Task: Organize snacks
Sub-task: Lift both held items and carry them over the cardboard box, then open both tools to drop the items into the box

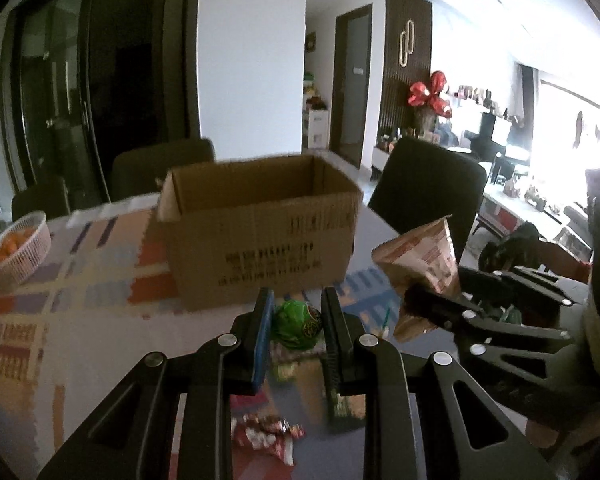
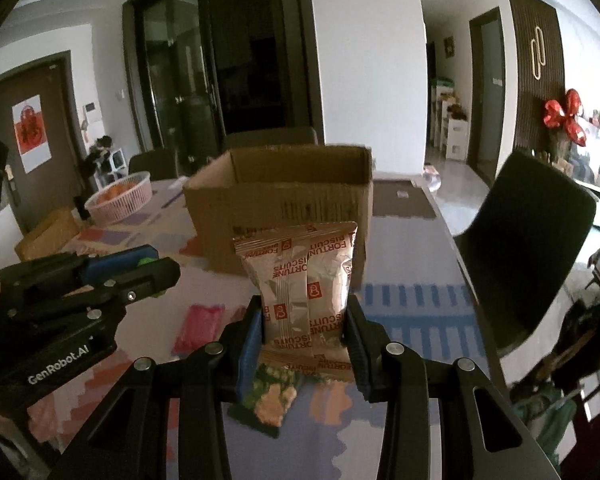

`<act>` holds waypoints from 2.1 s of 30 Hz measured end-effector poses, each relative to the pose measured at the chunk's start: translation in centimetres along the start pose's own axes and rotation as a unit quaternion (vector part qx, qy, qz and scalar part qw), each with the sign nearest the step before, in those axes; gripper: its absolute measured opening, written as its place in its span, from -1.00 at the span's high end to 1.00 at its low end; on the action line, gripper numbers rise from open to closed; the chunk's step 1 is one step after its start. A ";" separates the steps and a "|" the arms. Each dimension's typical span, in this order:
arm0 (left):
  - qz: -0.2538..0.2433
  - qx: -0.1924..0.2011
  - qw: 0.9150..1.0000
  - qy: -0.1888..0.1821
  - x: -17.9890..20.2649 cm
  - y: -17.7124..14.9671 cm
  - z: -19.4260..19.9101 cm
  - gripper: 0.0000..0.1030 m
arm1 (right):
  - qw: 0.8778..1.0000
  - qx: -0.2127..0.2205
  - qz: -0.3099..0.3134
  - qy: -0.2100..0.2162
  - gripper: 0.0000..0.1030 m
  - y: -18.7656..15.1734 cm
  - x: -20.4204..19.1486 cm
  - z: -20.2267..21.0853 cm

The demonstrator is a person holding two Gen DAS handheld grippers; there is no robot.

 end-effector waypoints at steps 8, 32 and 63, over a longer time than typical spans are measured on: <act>-0.014 0.034 0.999 0.014 -1.1 4.4 0.4 0.52 | 1.000 0.027 0.003 0.003 0.23 4.3 0.0 -0.7; -0.005 0.014 1.000 0.000 -5.6 13.1 -6.1 0.52 | 0.999 0.035 -0.007 -0.012 0.23 14.1 2.0 -6.6; -0.012 -0.006 0.998 0.064 -7.0 9.7 -4.7 -0.16 | 0.999 0.022 -0.010 -0.022 -0.20 11.9 1.3 -5.3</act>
Point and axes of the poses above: each gripper's, at about its wrist camera, not at the fingertips, and z roughly against the way its jaws point, x to its right, y to its top, the point moved 7 cm from there along -z, roughly the way its jaws point, and after that the axes turned 3 degrees about -x, right-handed, at the moved point
